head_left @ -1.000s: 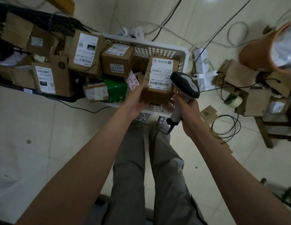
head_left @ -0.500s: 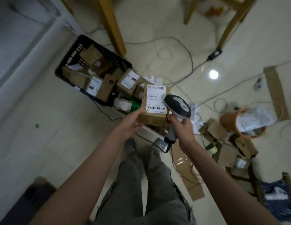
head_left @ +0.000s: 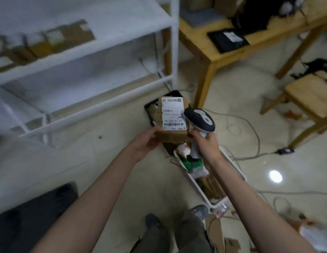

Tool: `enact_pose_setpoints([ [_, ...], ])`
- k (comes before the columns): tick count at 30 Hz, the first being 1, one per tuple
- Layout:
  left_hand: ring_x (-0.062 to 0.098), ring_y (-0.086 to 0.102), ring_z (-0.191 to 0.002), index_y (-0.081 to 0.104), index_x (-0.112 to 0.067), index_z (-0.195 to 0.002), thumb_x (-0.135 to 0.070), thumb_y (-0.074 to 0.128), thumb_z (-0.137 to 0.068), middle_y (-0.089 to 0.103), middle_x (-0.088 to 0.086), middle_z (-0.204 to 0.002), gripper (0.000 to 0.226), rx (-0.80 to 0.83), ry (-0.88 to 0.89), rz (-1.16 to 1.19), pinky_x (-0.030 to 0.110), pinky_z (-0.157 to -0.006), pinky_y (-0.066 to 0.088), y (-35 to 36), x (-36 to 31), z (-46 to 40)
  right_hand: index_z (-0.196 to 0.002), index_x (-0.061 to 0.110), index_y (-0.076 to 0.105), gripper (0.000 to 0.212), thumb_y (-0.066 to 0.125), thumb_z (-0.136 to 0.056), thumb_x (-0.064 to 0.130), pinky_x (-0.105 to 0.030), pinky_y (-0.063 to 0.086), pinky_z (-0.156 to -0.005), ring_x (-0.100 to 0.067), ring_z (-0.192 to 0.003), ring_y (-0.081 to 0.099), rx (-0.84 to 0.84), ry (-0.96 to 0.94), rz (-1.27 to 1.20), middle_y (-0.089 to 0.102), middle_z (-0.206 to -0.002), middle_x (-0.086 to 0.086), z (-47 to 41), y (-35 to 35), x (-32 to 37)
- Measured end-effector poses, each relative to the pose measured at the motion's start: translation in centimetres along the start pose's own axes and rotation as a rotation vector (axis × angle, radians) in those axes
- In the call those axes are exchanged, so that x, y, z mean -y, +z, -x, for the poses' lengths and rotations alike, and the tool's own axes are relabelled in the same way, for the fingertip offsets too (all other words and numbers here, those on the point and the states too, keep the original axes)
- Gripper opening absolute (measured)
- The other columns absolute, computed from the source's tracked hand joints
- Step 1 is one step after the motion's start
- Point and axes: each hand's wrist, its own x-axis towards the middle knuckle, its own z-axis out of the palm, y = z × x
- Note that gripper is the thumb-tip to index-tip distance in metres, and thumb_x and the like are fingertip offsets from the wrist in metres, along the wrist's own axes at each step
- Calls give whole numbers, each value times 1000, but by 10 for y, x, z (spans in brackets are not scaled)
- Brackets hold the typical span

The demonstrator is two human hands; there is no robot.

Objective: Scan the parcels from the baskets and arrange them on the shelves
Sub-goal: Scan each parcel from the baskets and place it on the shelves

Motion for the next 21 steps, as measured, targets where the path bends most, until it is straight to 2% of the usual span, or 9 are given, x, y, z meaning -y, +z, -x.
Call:
enact_pose_setpoints([
  [1, 15, 61, -86, 73, -17, -101, -25, 68, -91, 68, 2, -92, 13, -21, 40, 34, 28, -94, 52, -17, -8, 13, -114, 15, 71, 21, 68, -94, 23, -41, 55, -87, -25, -98, 69, 28, -32, -1, 76, -103, -4, 6, 17, 12],
  [4, 16, 65, -92, 75, -13, -104, -24, 72, -88, 73, 6, -100, 20, -94, 156, 112, 24, -84, 57, -67, -30, 48, -112, 27, 70, 19, 70, -93, 23, -43, 55, -95, -23, -109, 68, 114, -164, 38, 75, -112, -1, 25, 64, 52],
  [7, 15, 64, -99, 75, -10, -113, -23, 72, -88, 73, 7, -115, 29, -163, 269, 184, 26, -95, 54, -111, -54, 80, -110, 24, 69, 21, 70, -92, 12, -44, 58, -94, -26, -109, 69, 207, -286, 50, 75, -112, -8, 44, 105, 93],
  [9, 13, 62, -100, 76, -12, -113, -22, 70, -89, 73, 5, -118, 27, -204, 344, 217, 28, -101, 50, -134, -71, 100, -99, 29, 67, 23, 69, -92, 6, -31, 63, -76, -30, -102, 70, 283, -338, 40, 73, -108, -16, 54, 128, 118],
  [11, 12, 63, -104, 76, -12, -109, -17, 68, -90, 74, 3, -119, 21, -262, 417, 258, 28, -106, 48, -153, -89, 117, -97, 33, 63, 29, 68, -93, 5, -14, 56, -61, -11, -93, 70, 372, -403, 31, 71, -106, -7, 63, 148, 140],
  [12, 12, 63, -105, 76, -11, -106, -15, 67, -90, 75, 3, -117, 18, -301, 453, 281, 27, -107, 48, -162, -98, 124, -98, 35, 62, 32, 68, -93, 4, -10, 53, -59, -2, -87, 68, 416, -446, 46, 70, -104, 0, 67, 157, 150],
  [13, 12, 64, -105, 76, -11, -104, -13, 67, -90, 76, 2, -114, 16, -337, 485, 302, 26, -107, 48, -169, -105, 131, -98, 35, 62, 33, 68, -92, 3, -9, 52, -60, 0, -85, 66, 452, -483, 64, 69, -102, 5, 69, 165, 159],
  [17, 13, 64, -106, 75, -8, -106, -6, 67, -90, 78, -1, -105, 18, -445, 623, 378, 23, -102, 49, -190, -130, 149, -97, 38, 61, 36, 67, -91, 3, -29, 63, -70, -15, -93, 66, 593, -559, 180, 67, -101, 5, 75, 190, 181],
  [21, 9, 66, -110, 73, -13, -113, -5, 69, -90, 77, -3, -111, 25, -488, 711, 376, 19, -99, 47, -199, -144, 153, -99, 20, 65, 18, 67, -89, 5, -35, 65, -70, -32, -93, 67, 678, -567, 289, 68, -98, -12, 74, 204, 188],
])
